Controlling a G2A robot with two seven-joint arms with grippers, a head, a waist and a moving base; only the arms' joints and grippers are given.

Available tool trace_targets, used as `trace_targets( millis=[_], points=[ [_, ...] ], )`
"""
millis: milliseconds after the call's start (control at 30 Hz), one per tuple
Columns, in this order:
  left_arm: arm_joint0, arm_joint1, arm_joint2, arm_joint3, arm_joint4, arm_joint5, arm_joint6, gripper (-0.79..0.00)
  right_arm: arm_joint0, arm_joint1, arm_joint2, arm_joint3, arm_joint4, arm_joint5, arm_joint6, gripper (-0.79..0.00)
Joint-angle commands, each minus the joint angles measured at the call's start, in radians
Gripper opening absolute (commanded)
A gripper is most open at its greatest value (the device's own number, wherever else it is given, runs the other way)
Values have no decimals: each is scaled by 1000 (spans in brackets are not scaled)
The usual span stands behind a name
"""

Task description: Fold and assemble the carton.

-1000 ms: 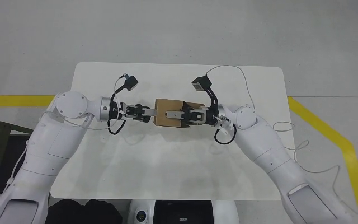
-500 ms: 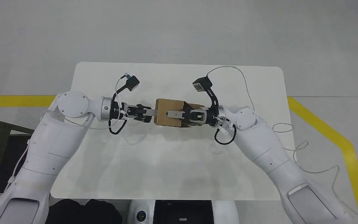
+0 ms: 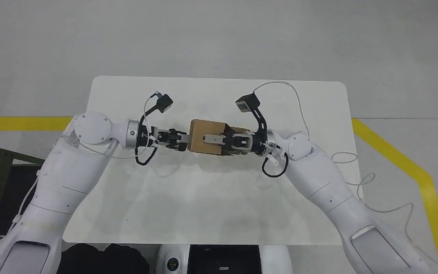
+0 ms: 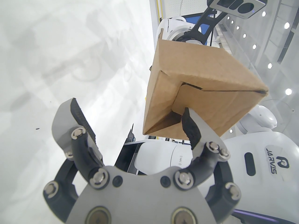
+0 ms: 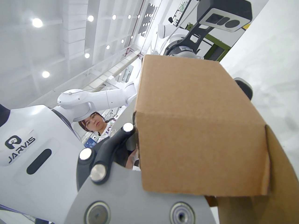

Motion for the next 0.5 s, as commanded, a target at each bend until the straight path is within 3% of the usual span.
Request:
trace_targets(
  millis=[0, 467],
  points=[
    [2, 0, -4, 9, -7, -3, 5, 0, -2, 0, 0, 1, 3, 1, 1, -785],
    [28, -2, -24, 37, -81, -32, 10, 0, -6, 2, 2, -5, 23, 0, 0, -785]
  ],
)
